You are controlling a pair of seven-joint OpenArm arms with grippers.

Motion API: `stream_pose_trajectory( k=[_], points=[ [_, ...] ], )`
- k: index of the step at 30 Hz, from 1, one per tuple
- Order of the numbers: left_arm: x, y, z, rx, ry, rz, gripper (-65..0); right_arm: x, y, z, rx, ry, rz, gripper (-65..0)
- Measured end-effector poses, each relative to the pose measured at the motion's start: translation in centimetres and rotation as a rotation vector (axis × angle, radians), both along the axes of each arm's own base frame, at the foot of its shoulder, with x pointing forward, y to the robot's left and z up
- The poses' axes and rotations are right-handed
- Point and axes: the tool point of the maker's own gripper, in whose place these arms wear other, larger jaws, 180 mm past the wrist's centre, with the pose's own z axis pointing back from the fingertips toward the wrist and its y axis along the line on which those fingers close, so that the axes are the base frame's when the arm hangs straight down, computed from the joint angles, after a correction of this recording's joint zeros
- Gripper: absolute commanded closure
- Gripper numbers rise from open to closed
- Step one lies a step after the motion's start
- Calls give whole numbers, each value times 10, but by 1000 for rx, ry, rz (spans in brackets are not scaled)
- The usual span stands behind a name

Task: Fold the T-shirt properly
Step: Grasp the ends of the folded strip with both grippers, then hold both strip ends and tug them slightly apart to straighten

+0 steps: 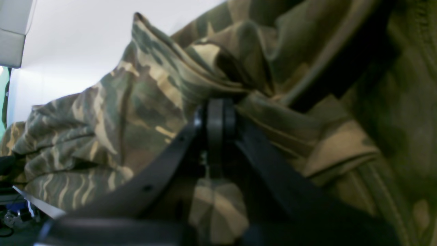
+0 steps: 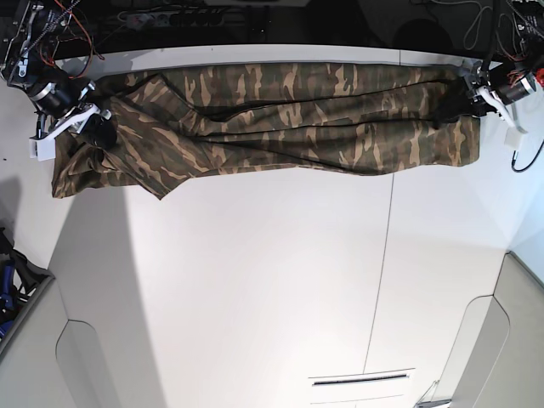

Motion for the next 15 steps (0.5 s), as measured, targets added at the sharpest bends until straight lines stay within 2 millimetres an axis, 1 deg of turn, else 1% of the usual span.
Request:
stream_pose_trajectory(
  k=[2,3,6,7,11,15],
  points=[
    [1,-1,0,-3,-4,-1,-339,-1,1,-1,2,7,4,0],
    [2,-1,0,-4,-6,0,-324,-2,1,-2,3,14,9,0],
    [3,1,0,5,-13,9,-232,-2,2,-1,6,15,10,0],
    [4,1,1,8,-19,14,-213,-2,2,-1,6,15,11,0],
    [13,5,5,10,-63,47,-194,-2,3,0,15,13,11,0],
    [14,5,6,9,-69,51,-194,-4,4,-1,18,23,18,0]
  ],
)
